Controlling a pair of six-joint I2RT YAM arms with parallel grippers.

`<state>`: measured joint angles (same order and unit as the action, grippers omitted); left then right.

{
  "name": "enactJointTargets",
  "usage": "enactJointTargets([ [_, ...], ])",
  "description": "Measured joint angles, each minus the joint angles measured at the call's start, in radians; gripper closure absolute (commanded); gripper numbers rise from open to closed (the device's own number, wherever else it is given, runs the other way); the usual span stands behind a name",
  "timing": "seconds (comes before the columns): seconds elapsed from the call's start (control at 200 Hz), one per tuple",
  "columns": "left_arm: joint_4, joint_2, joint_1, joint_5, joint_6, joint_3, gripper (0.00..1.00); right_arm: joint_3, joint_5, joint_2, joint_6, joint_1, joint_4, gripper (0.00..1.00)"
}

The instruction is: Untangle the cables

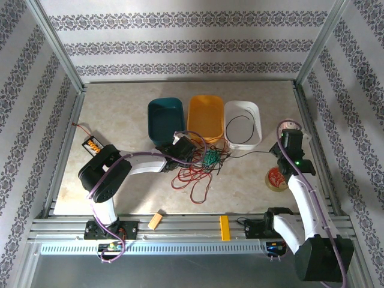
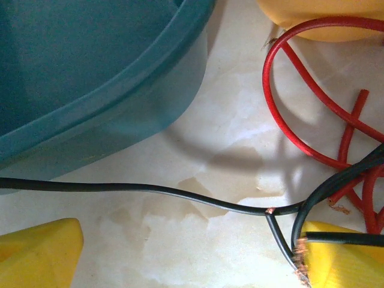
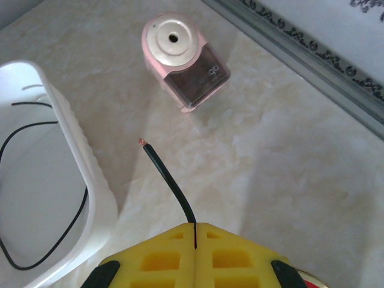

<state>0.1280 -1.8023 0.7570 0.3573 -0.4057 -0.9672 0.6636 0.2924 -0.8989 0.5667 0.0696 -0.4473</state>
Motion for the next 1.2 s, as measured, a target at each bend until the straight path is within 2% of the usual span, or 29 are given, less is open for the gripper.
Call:
enactJointTargets([
  [0.195, -0.005, 0.0, -0.005, -0.011, 0.002, 0.005, 0.07, 0.018, -0.103, -0.014, -0.024, 0.05, -0.004, 1.0],
  [0.265, -0.026, 0.005, -0.006, -0.029, 0.01, 0.023, 0.04, 0.017, -0.148, -0.041, -0.024, 0.026, 0.0, 1.0],
  [0.33, -0.051, 0.023, -0.006, -0.064, 0.026, 0.046, 0.01, 0.012, -0.169, -0.063, -0.024, -0.035, 0.012, 1.0],
  [0.505, -0.122, 0.162, -0.006, -0.261, 0.103, 0.125, 0.01, -0.016, -0.198, -0.121, -0.02, -0.217, 0.048, 1.0],
  [0.67, -0.158, 0.314, -0.006, -0.476, 0.178, 0.122, 0.01, -0.02, -0.204, -0.193, -0.016, -0.258, 0.064, 1.0],
  [0.76, -0.159, 0.345, -0.006, -0.544, 0.197, 0.097, 0.01, -0.02, -0.204, -0.214, -0.016, -0.267, 0.074, 1.0],
  [0.87, -0.159, 0.295, -0.006, -0.58, 0.201, 0.018, 0.01, -0.019, -0.204, -0.219, -0.016, -0.271, 0.087, 1.0],
  [1.04, -0.145, 0.103, -0.006, -0.579, 0.199, -0.162, 0.0, -0.018, -0.204, -0.216, -0.016, -0.271, 0.093, 1.0],
  [1.12, -0.112, 0.016, -0.004, -0.564, 0.198, -0.238, 0.07, -0.018, -0.204, -0.204, -0.016, -0.271, 0.091, 1.0],
  [1.205, -0.07, -0.051, -0.001, -0.537, 0.204, -0.295, 0.11, -0.018, -0.202, -0.175, -0.016, -0.271, 0.087, 1.0],
])
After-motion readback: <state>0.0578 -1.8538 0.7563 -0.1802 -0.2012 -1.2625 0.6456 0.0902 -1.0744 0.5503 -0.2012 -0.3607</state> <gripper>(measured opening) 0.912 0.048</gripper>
